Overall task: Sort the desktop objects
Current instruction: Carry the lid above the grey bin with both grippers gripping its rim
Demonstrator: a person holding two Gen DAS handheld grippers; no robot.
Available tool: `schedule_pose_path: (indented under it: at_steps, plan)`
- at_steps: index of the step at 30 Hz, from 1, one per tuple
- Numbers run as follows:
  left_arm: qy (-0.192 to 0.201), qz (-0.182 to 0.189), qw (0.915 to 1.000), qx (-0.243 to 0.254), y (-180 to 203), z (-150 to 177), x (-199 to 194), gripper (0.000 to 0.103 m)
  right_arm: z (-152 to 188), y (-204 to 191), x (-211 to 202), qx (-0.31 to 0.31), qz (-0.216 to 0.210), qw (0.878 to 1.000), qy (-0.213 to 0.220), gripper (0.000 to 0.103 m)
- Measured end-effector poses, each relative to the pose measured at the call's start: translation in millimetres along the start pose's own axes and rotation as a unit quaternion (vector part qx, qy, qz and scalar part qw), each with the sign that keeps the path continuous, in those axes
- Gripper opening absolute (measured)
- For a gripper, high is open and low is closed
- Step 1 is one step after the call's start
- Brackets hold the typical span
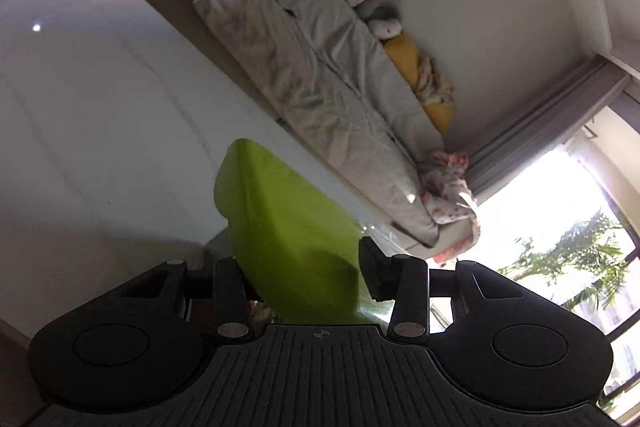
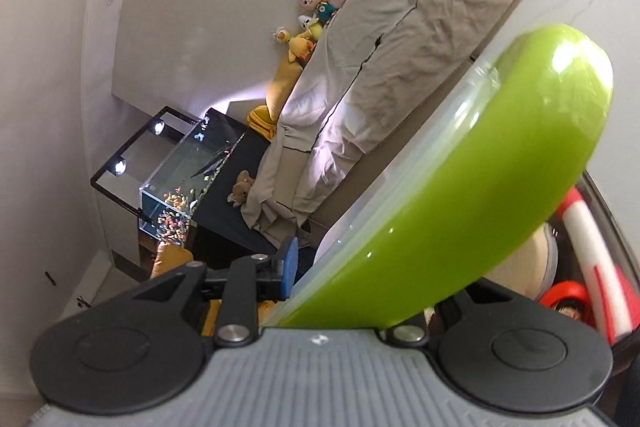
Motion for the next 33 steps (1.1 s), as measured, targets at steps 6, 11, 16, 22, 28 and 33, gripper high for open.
schedule_pose_path:
  at_steps: [6, 11, 16, 22, 28, 33]
  plan:
    - [-0.008, 0.006, 0.9997, -0.021, -9.4, 15.2, -6.5, 0.058, 14.1, 13.0, -9.2, 0.051, -0.005, 0.998, -0.028, 0.032]
    - [-0.025, 0.003, 0.9988, -0.042, -23.4, 26.5, -3.4, 0.061, 22.8, 30.7, -18.7, 0.096, 0.0, 0.994, -0.048, 0.036]
    - [-0.034, -0.004, 0.9981, -0.05, -26.5, 33.3, -3.4, 0.069, 33.2, 55.7, -28.8, 0.183, -0.011, 0.981, -0.057, 0.05]
    - [-0.041, -0.006, 0.9973, -0.061, -25.1, 42.1, -3.8, 0.07, 32.8, 84.8, -26.2, 0.341, -0.097, 0.933, -0.059, 0.063]
    - [-0.045, -0.008, 0.9961, -0.076, -25.3, 46.0, -4.0, 0.076, 38.8, 95.3, -27.7, 0.392, -0.118, 0.909, -0.077, 0.067]
    - [-0.048, -0.01, 0.9961, -0.073, -20.6, 44.2, -5.1, 0.076, 36.7, 91.3, -30.4, 0.386, -0.125, 0.909, -0.092, 0.07]
Point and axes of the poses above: each gripper's, at about its wrist camera, not at the fingertips, and x roughly the way its jaws point, y to its right, z to its underside, the point moved 10 cm from there along x, roughly the way its jaws point, and after that the axes turned 8 degrees about -x, right-handed, at the moved point
